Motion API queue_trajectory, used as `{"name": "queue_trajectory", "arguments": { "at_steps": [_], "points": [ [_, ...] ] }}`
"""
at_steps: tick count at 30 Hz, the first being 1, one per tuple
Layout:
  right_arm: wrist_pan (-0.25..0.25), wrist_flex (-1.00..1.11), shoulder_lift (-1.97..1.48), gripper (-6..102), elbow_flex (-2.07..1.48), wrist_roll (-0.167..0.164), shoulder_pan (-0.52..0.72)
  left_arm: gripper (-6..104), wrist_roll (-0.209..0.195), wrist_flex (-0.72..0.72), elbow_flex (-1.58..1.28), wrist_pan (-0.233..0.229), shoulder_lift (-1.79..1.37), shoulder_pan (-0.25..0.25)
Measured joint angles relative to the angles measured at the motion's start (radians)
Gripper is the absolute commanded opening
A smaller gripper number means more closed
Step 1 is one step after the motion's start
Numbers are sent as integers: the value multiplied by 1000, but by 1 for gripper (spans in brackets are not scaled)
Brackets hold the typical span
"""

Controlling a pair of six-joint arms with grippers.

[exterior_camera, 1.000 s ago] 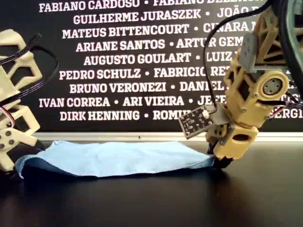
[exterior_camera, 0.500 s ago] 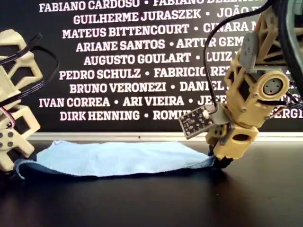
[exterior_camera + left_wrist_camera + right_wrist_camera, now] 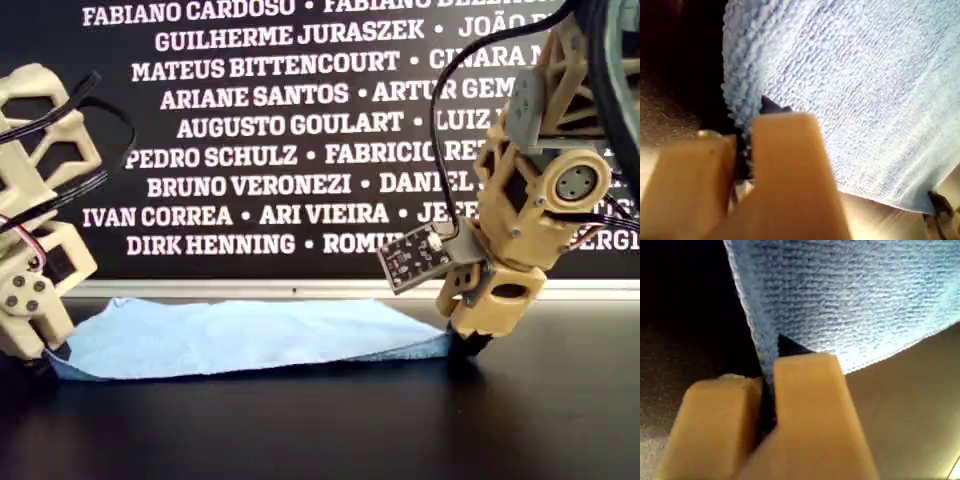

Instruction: Fold a cloth

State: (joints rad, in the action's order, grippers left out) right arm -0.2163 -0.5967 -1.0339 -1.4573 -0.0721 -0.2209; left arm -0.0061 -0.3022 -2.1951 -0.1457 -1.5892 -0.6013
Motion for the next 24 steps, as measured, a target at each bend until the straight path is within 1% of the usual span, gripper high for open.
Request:
{"name": "queue_trajectory", "arguments": {
  "at_steps": [3,8,11,16,18,24],
  "points": [
    [-5,0,-2,1,-12,0,2,-1,-2,0,-3,-2,2,0],
    [-8,0,-2,1,-12,0,5,-1,8,0,-3,-2,0,2],
    [-5,0,-15,1,-29,0,3,-1,9,0,-3,2,0,17],
    [0,-2,-127,1,-152,3,3,-1,9,0,-18,3,-6,40],
    [2,-5,-183,1,-206,9,3,-1,9,0,-20,3,-8,41],
    [2,-6,-353,1,-371,9,5,-1,9,-2,-23,3,-8,41]
  ]
}}
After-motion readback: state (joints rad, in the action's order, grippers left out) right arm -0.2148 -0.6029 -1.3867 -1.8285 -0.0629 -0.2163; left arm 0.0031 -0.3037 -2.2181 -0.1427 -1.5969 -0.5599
